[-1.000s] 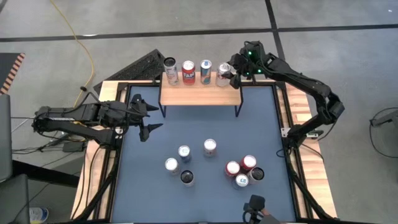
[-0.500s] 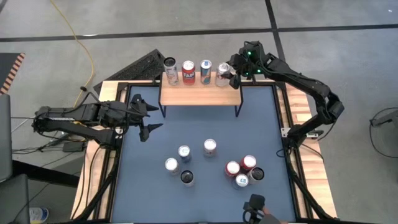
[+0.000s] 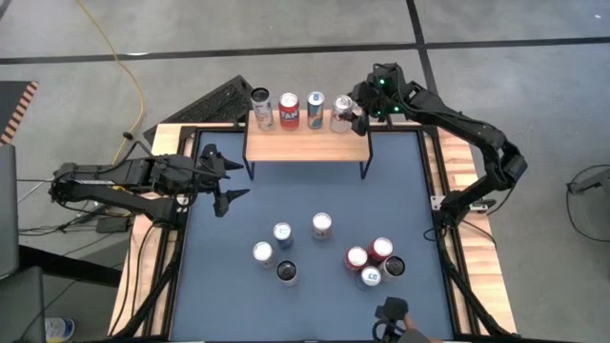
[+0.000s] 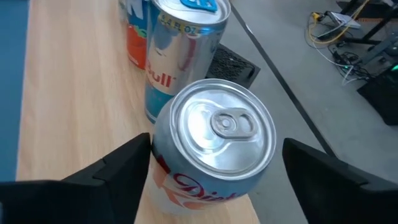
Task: Place canned beverage on shelf
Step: Adjust the white soda can, then put the right black soda can on the shelf
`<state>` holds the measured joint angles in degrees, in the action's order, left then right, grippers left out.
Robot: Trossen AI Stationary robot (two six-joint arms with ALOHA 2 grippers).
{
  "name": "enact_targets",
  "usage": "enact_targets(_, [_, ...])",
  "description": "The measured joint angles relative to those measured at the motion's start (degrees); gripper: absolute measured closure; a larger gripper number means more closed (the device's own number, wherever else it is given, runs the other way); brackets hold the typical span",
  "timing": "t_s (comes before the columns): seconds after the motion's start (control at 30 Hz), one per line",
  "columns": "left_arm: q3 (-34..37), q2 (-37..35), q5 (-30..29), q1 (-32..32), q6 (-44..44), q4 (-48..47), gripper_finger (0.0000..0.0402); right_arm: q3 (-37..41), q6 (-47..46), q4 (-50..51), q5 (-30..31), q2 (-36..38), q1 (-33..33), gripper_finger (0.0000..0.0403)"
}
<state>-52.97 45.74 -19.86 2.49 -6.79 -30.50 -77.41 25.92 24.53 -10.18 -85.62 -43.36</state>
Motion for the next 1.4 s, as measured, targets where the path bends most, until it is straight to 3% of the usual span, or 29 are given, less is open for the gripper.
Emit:
enact_targets(0.4, [0.0, 0.02, -0.02, -0.01, -0.17, -0.02, 0.0069, -3.15, 1.31, -0.53, 3.25, 0.61, 0.46, 0.0033])
enact_targets(0.63, [0.01, 0.02, 0.0, 0.01, -0.17, -0.02, 0.0069, -9.63, 2.6, 5.2, 4.75, 0.83, 0.5, 0.0033])
enact_targets(0.8, [0.02, 0.02, 1.35, 0.01, -0.15, 0.0, 0.0069, -17.92, -0.68, 16.97, 4.5, 3.43, 1.92, 0.0033])
enact_targets(0.97, [0.0, 0.01, 7.81, 0.03, 0.69, 0.9, 0.0069, -25.14, -7.24, 35.2, 3.93, 7.67, 8.14, 0.0033])
enact_targets(1.2, [0.0, 0.03, 16.38, 0.13, 1.88, 3.78, 0.0069, -25.66, -27.42, 58.35, 4.12, 12.81, 21.74, 0.0033])
enact_targets(1.4, [0.0, 0.02, 17.75, 1.39, 3.96, 5.2, 0.0069, -25.26, -48.51, 65.25, 10.03, 14.12, 39.17, 0.0033])
